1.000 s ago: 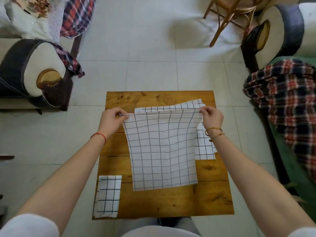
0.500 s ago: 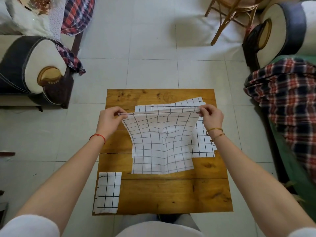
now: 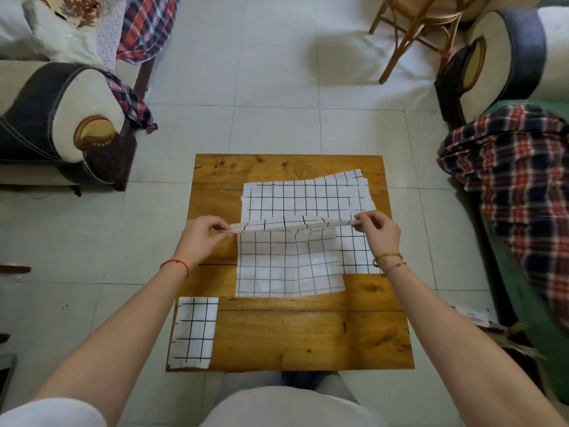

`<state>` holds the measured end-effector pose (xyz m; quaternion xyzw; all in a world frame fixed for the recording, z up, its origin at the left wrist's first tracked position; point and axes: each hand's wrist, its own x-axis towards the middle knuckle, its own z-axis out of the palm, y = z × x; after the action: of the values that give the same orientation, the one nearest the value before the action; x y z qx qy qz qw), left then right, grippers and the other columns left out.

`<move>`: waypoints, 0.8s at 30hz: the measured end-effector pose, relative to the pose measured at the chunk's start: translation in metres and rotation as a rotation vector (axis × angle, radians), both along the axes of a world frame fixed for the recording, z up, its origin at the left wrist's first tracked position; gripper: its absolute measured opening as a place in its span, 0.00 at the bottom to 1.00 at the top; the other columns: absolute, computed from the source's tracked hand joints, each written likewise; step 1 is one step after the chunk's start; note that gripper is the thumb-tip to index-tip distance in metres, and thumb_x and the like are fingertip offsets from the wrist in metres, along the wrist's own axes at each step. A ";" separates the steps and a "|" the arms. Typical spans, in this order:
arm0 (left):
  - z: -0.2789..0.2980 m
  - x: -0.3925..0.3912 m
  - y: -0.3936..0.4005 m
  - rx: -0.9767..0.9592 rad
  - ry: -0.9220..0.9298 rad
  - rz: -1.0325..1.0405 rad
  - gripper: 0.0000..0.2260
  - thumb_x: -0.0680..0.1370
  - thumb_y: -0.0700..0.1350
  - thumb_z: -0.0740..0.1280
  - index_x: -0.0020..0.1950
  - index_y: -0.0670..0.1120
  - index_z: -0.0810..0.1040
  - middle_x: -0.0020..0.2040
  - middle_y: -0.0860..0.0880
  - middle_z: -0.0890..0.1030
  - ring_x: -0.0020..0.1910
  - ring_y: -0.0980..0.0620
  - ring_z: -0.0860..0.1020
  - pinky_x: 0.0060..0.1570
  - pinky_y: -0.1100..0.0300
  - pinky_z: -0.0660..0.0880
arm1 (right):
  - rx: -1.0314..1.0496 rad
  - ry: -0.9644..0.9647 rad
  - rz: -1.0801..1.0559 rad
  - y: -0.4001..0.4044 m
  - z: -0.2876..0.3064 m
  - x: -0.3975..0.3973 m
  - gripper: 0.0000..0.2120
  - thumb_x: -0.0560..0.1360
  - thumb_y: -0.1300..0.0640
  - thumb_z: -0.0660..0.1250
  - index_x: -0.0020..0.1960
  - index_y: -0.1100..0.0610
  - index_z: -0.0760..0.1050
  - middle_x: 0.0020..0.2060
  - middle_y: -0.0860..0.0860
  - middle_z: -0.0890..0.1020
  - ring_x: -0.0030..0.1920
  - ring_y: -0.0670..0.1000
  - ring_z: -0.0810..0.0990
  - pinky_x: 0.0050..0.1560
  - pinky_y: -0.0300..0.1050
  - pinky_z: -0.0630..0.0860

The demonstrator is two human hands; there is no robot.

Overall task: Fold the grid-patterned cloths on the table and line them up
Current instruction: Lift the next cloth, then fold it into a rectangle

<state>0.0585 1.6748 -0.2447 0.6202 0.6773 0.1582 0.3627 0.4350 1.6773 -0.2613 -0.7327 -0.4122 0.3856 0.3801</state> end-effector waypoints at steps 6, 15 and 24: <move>-0.043 0.008 -0.043 -0.073 0.094 -0.072 0.02 0.73 0.45 0.73 0.43 0.49 0.82 0.48 0.52 0.79 0.51 0.54 0.75 0.54 0.58 0.73 | -0.207 0.049 -0.011 -0.039 -0.035 -0.001 0.07 0.76 0.57 0.64 0.44 0.58 0.80 0.38 0.54 0.84 0.42 0.53 0.84 0.51 0.55 0.81; -0.110 0.015 -0.081 -0.272 0.155 -0.071 0.07 0.74 0.39 0.71 0.44 0.52 0.81 0.58 0.48 0.77 0.61 0.49 0.73 0.65 0.52 0.69 | -0.436 -0.108 0.106 -0.072 -0.087 -0.014 0.09 0.78 0.55 0.60 0.44 0.55 0.78 0.40 0.51 0.83 0.41 0.49 0.78 0.41 0.38 0.73; -0.142 0.008 -0.064 -0.312 0.044 0.149 0.11 0.80 0.36 0.61 0.54 0.49 0.80 0.56 0.49 0.79 0.47 0.54 0.77 0.41 0.66 0.74 | -0.542 -0.270 0.130 -0.053 -0.114 -0.020 0.11 0.77 0.54 0.60 0.48 0.60 0.78 0.41 0.54 0.81 0.43 0.52 0.76 0.38 0.41 0.68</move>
<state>0.0666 1.6109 -0.3869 0.5080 0.7454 0.0641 0.4269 0.4145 1.6246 -0.3755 -0.8242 -0.3870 0.4042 0.0871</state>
